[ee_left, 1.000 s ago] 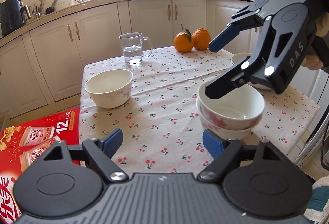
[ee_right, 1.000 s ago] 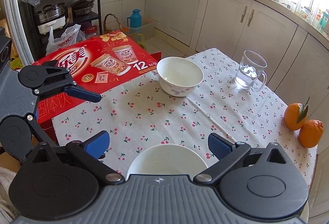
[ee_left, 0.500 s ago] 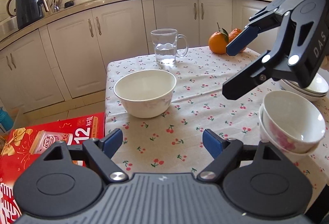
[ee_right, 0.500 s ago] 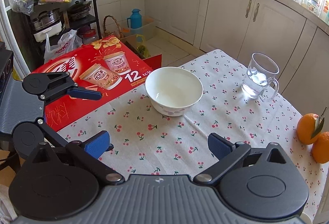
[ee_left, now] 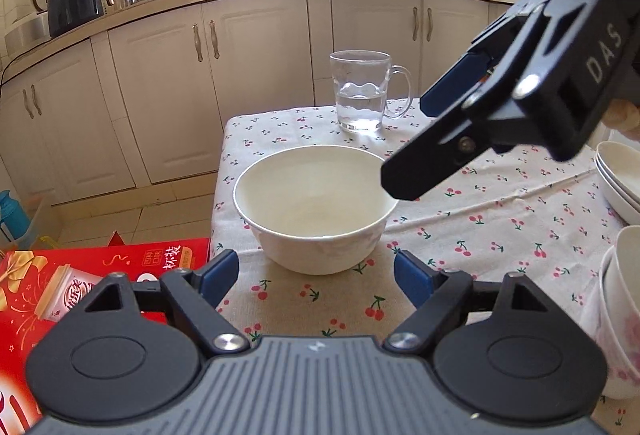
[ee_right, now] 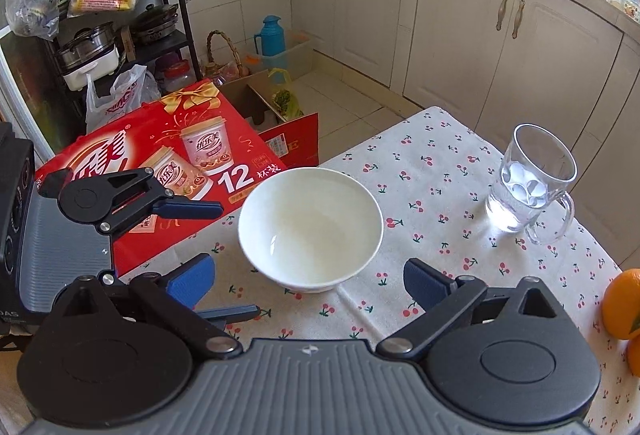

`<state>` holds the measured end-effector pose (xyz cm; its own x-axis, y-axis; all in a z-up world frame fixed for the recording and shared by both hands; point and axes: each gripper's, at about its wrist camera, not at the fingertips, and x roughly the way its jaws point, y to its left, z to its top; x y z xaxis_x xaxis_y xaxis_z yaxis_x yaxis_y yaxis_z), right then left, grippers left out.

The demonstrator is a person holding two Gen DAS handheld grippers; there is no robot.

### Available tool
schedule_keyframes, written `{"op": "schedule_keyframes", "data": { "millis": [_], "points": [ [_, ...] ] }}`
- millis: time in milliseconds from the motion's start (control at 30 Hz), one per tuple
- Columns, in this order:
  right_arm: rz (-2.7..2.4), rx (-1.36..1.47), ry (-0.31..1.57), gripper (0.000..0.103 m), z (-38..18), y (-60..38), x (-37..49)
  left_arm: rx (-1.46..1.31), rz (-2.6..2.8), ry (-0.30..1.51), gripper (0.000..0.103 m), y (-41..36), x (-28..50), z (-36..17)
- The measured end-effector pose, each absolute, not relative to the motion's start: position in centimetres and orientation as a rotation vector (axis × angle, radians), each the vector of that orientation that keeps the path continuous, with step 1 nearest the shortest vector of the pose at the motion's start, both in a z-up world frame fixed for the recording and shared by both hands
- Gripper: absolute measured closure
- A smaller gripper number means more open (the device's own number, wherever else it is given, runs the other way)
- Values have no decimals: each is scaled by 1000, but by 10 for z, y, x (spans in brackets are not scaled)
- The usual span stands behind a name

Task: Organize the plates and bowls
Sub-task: 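Close the right tool on the plain white bowl rim, then lift the gripped white bowl off the cloth with the right tool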

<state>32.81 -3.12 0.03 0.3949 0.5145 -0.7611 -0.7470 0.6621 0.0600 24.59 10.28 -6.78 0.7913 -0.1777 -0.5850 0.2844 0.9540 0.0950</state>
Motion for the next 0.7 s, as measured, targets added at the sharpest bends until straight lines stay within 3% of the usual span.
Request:
{"op": "schedule_keyframes", "data": {
  "millis": [333, 700],
  "points": [
    [852, -261, 914, 8, -26, -20, 378, 176, -253, 619, 18, 99, 261, -78],
    [879, -230, 960, 23, -44, -12, 404, 175, -263, 606, 18, 97, 269, -79]
  ]
}}
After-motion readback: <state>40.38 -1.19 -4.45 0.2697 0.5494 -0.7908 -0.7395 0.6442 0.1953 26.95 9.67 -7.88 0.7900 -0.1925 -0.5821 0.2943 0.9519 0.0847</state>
